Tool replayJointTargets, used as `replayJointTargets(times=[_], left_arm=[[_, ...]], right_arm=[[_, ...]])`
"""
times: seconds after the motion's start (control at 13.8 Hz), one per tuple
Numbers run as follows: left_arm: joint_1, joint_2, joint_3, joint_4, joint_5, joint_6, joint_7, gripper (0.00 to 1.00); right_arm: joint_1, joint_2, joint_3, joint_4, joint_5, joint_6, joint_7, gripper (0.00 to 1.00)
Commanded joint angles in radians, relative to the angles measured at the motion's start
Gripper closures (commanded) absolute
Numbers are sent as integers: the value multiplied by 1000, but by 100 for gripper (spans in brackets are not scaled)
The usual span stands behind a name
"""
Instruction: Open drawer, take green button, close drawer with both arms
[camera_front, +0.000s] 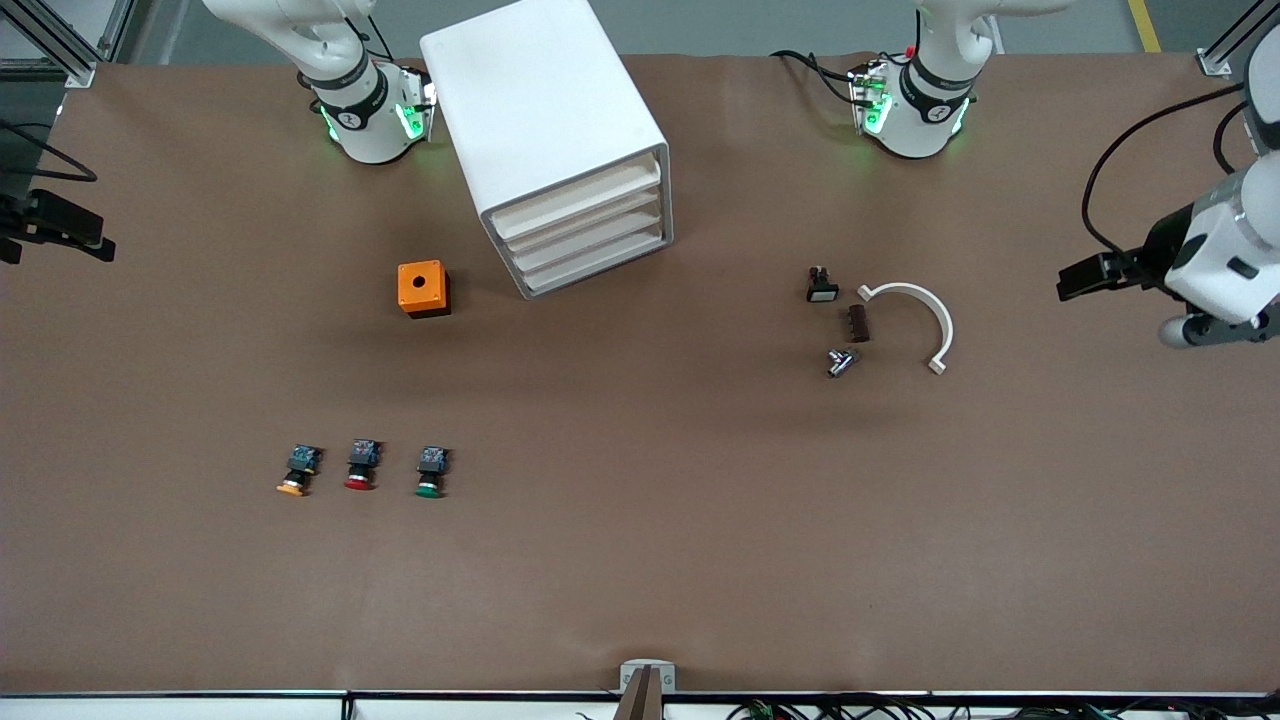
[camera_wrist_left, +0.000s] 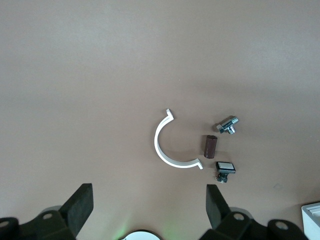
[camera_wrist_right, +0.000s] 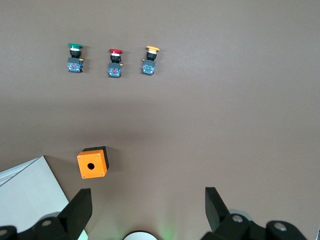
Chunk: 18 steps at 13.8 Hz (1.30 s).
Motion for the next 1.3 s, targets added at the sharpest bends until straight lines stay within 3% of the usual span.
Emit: replayJointTargets(times=[0.0, 0.72, 1.23], left_arm=[[14, -118, 1, -134, -8, 72, 15, 1], [22, -95, -4, 8, -35, 83, 17, 1], [13, -12, -8, 120, -34, 85, 17, 1]], right_arm=[[-11, -39, 6, -36, 3, -12, -8, 0], [-32, -205, 8, -220, 40, 110, 8, 0], [-25, -216, 17, -220, 40, 104, 63, 0]])
